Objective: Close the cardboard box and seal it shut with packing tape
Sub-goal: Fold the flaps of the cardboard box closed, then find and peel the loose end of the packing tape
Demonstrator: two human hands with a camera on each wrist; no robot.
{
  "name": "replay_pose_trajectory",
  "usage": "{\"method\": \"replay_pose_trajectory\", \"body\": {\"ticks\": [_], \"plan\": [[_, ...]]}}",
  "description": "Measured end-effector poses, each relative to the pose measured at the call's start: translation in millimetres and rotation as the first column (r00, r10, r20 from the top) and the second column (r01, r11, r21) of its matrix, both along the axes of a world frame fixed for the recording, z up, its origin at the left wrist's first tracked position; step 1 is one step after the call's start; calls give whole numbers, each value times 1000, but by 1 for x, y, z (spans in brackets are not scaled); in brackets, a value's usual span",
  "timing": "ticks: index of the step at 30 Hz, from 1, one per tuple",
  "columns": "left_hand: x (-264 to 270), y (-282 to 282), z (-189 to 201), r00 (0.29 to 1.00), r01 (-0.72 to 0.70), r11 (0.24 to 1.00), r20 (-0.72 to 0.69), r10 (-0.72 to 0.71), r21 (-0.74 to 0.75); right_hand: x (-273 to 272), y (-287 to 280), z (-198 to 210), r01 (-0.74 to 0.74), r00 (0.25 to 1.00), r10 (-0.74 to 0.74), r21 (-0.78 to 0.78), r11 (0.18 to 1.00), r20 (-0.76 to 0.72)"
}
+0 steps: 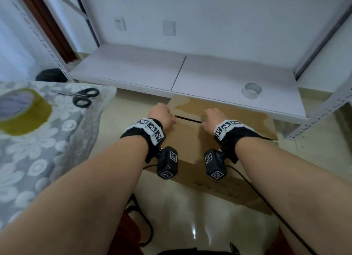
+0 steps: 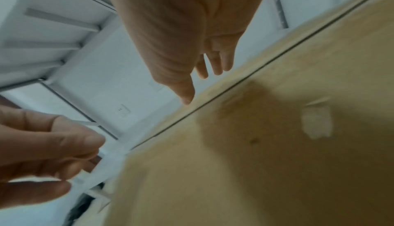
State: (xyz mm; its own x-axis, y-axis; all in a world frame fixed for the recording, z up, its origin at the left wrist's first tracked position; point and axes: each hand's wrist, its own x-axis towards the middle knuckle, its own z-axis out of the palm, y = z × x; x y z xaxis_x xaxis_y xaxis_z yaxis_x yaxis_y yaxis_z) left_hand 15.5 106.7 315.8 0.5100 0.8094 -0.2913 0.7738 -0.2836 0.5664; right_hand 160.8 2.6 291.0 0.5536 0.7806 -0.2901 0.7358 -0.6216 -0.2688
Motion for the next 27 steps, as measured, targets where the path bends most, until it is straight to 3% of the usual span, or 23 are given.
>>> {"method": "replay_pose_trajectory", "body": {"ticks": [8,13,18,20,22,23,25,27], "plan": [[-66,-17,44,1000,-16,974,-9,18,225,-80,25,46,-164,985,174,358,919,4],[-99,-3,61,981,-195,927,76,180,321,-118,44,68,-235,968,251,448,863,24],[-125,5,81,921,-389,766,209,328,511,-146,58,82,-308,951,272,486,818,145],[-138,9,87,902,-430,680,307,302,594,-155,64,83,-336,942,299,474,814,155],[-150,15,95,929,-349,568,198,312,745,-162,69,84,-355,934,326,455,817,144],[-157,19,98,926,-310,557,112,359,770,-167,70,85,-365,930,338,455,812,143],[-170,30,99,859,-336,611,-34,511,717,-172,71,85,-380,923,359,461,802,137],[-186,39,96,754,-454,651,-126,644,609,-175,69,83,-387,918,379,473,791,117]]}}
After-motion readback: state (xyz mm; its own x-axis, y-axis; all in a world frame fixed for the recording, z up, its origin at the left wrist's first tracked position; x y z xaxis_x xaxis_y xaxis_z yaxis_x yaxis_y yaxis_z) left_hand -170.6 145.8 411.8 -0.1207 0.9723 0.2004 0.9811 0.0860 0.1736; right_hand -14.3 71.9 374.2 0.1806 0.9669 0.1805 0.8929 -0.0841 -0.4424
